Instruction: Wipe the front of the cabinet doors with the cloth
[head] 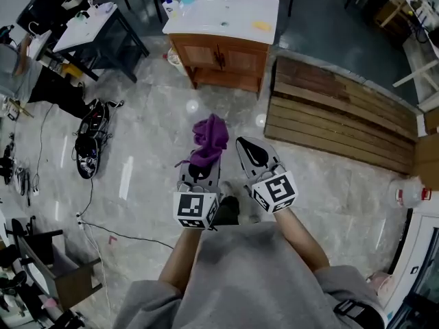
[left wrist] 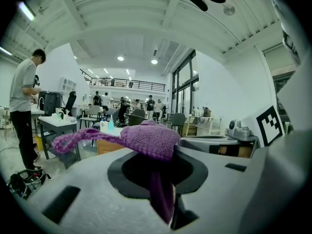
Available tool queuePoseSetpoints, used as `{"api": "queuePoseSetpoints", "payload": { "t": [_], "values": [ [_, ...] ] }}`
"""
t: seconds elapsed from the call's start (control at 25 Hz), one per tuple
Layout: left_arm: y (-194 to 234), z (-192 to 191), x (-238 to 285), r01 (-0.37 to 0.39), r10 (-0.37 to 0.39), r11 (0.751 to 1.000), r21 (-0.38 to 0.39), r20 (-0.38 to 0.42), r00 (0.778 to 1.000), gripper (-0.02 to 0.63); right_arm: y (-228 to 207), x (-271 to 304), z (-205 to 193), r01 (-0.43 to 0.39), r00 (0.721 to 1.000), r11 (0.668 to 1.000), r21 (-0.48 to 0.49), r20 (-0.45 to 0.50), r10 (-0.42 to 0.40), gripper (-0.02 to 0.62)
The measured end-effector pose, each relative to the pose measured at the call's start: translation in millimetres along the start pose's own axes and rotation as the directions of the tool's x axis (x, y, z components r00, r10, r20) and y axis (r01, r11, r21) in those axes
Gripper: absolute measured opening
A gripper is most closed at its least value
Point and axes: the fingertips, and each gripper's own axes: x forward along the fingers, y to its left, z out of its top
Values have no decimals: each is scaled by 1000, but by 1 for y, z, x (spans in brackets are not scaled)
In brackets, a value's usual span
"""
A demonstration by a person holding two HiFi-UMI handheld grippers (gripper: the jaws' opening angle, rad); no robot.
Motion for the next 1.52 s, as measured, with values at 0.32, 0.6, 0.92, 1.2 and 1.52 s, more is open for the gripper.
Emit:
{"api": "queuePoseSetpoints", "payload": {
  "t": [0.32,0.6,0.92,1.2,1.52],
  "values": [
    [69,7,38,21,-21,999,-30,-11,1000,72,-9,73,-4,32,999,999,18,-39,-32,9],
    [112,5,63,37,-39,997,-67,-18,999,72,-18,114,-6,65,995,998,12,-73,-64,9],
    [139,-2,92,37,-42,994,-103,-41,998,72,-36,145,-9,80,992,997,9,-103,-79,9],
    [166,-10,135,15,-23,991,-133,-58,998,72,-70,188,-18,72,988,997,12,-138,-70,9],
    [203,-9,206,-21,6,984,-177,-85,996,72,-118,254,-18,33,980,999,5,-197,-32,9]
  ]
}}
